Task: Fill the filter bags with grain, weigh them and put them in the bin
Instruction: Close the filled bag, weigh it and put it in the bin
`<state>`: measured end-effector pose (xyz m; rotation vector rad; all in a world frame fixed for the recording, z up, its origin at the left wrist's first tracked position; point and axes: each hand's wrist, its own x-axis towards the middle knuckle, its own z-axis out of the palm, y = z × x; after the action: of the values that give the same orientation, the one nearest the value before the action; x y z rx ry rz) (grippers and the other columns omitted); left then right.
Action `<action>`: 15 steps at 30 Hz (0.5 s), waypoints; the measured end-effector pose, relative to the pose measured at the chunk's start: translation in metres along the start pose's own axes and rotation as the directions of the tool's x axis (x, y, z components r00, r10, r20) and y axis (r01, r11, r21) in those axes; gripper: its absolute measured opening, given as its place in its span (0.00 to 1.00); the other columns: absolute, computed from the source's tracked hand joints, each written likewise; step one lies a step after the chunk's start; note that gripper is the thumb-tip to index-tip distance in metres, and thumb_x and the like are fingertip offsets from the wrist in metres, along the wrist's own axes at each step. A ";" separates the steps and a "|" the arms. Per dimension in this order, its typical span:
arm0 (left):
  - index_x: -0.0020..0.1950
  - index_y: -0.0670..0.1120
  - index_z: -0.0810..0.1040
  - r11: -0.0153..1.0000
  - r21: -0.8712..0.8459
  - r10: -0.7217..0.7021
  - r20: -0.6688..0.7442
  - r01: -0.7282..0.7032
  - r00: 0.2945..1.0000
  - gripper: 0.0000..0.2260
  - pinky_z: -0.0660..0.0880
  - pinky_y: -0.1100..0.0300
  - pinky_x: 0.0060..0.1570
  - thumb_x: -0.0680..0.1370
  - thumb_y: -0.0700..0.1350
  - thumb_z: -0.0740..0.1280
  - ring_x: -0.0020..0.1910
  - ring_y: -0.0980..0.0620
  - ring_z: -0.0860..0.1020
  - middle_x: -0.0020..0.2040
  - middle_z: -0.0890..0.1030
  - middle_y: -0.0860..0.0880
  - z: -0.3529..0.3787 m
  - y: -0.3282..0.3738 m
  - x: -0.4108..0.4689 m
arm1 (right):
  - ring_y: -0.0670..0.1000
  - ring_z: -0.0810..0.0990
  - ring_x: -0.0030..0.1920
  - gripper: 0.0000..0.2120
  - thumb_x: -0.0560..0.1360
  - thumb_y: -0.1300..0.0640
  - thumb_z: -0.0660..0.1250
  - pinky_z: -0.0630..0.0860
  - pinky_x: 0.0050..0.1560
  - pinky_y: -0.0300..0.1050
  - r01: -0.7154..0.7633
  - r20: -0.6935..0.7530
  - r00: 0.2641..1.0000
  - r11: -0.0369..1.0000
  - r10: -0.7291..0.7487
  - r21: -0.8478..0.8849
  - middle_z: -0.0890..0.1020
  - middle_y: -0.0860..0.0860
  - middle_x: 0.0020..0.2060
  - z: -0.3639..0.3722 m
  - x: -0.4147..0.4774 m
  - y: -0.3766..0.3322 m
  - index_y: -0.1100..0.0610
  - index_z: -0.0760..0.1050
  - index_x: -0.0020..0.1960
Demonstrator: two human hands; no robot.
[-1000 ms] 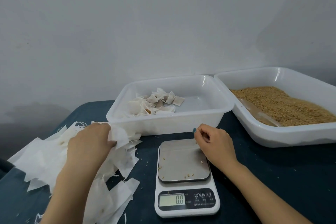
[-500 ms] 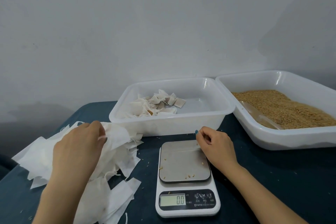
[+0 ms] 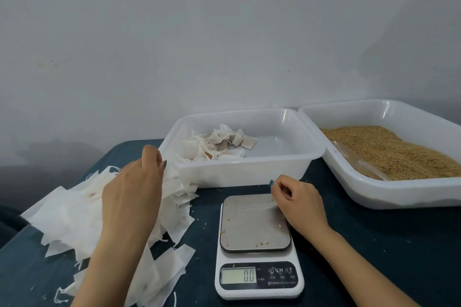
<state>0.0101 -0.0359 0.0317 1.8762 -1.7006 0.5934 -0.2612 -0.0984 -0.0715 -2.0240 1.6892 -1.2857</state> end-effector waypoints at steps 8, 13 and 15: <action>0.54 0.50 0.69 0.694 -0.718 -0.124 -0.046 0.053 0.991 0.04 0.68 0.65 0.32 0.83 0.41 0.61 0.34 0.56 0.76 0.40 0.80 0.58 0.012 0.031 0.011 | 0.45 0.70 0.28 0.17 0.78 0.50 0.64 0.61 0.28 0.37 0.008 -0.016 1.000 1.000 -0.008 0.014 0.74 0.40 0.27 0.000 0.001 -0.002 0.46 0.66 0.31; 0.52 0.55 0.73 0.426 -0.864 -0.091 0.255 0.269 0.963 0.06 0.67 0.72 0.26 0.82 0.43 0.63 0.26 0.64 0.71 0.44 0.79 0.59 0.043 0.067 0.017 | 0.43 0.71 0.27 0.15 0.78 0.50 0.64 0.67 0.30 0.39 -0.029 0.012 1.000 0.985 0.027 0.172 0.77 0.44 0.27 -0.002 0.004 -0.003 0.46 0.74 0.33; 0.51 0.55 0.75 0.315 -0.867 -0.104 0.372 0.385 0.923 0.07 0.71 0.68 0.30 0.82 0.43 0.63 0.27 0.64 0.70 0.43 0.79 0.57 0.058 0.081 0.016 | 0.43 0.72 0.27 0.15 0.80 0.50 0.64 0.69 0.32 0.39 -0.035 0.037 0.999 0.948 0.024 0.316 0.78 0.45 0.27 -0.005 0.005 -0.006 0.46 0.77 0.35</action>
<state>-0.0700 -0.0910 0.0056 1.2473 -1.3107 -0.7230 -0.2604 -0.0989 -0.0620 -1.8148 1.3877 -1.4020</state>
